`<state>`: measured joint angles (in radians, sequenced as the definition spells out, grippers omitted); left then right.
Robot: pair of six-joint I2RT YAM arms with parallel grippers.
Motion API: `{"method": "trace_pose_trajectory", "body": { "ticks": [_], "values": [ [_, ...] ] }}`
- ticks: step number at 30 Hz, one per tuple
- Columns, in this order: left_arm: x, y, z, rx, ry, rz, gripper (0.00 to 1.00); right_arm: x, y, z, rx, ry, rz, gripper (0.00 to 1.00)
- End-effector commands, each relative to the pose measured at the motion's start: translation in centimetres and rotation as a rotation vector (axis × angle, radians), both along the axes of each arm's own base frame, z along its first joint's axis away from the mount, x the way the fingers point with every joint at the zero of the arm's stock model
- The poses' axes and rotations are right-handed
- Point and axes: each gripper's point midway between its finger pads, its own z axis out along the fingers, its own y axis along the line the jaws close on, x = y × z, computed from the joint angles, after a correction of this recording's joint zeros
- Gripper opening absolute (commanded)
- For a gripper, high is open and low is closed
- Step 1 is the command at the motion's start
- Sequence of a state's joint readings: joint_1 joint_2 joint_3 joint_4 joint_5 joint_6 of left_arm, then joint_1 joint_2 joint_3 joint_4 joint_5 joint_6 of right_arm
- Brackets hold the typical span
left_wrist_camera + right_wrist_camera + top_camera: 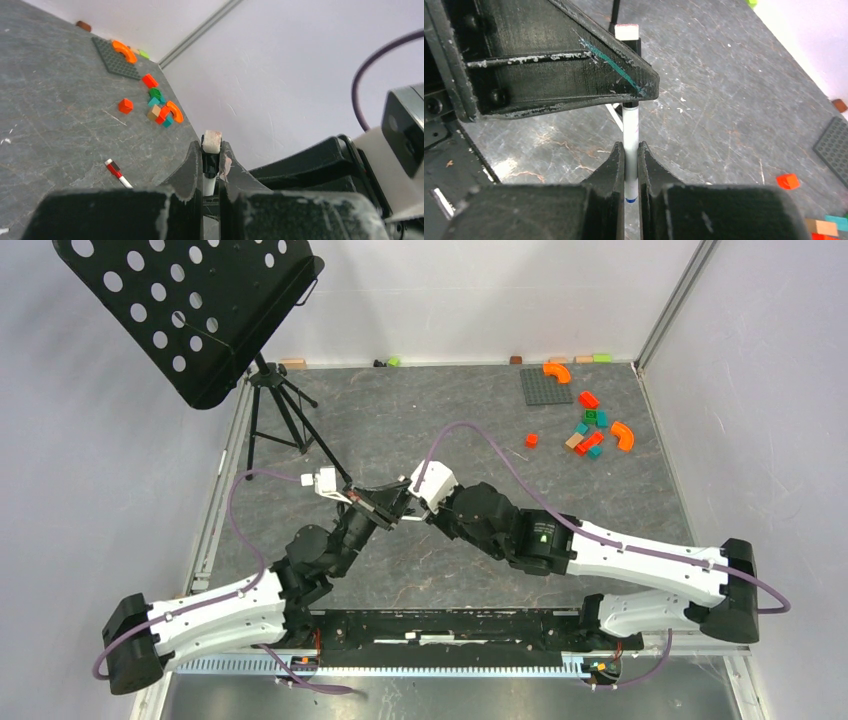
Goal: Insert the pens into the pen caps
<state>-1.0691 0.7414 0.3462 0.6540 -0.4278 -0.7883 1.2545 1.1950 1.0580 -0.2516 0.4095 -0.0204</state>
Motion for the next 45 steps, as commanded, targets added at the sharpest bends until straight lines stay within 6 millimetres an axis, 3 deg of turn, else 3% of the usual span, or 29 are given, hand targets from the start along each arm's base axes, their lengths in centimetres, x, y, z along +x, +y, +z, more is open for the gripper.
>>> {"method": "trace_pose_trajectory", "body": {
  "ticks": [1,9,17,23,30,35,39,45],
  "values": [
    [-3.4,-3.3,-10.9,0.278,0.288,-0.173,0.02,1.4,3.3,18.2,0.564,-0.225,-0.007,0.0],
    [-3.8,-5.2,-10.9,0.333,0.339,-0.219,0.02,2.0,4.9,17.7,0.506,-0.256,0.006,0.0],
    [-5.5,-5.5,-9.7,0.515,0.07,-0.365,0.02,-1.3,1.7,19.6,0.638,-0.244,0.207,0.0],
    [-6.5,-6.2,-8.4,0.553,-0.04,-0.44,0.02,-2.0,1.1,16.0,0.673,-0.253,0.238,0.0],
    [-6.0,-6.8,-10.0,0.63,-0.052,-0.446,0.02,-0.7,0.5,11.2,0.702,-0.275,0.193,0.0],
    [-5.0,-6.7,-12.7,0.716,-0.024,-0.411,0.02,0.1,-1.0,8.2,0.757,-0.297,0.165,0.0],
    [-4.7,-7.1,-15.4,0.77,0.001,-0.414,0.02,0.9,-0.8,4.9,0.74,-0.256,0.153,0.0],
    [-4.1,-7.2,-18.6,0.8,0.036,-0.392,0.02,1.7,-0.9,1.6,0.726,-0.24,0.124,0.0]
  ]
}}
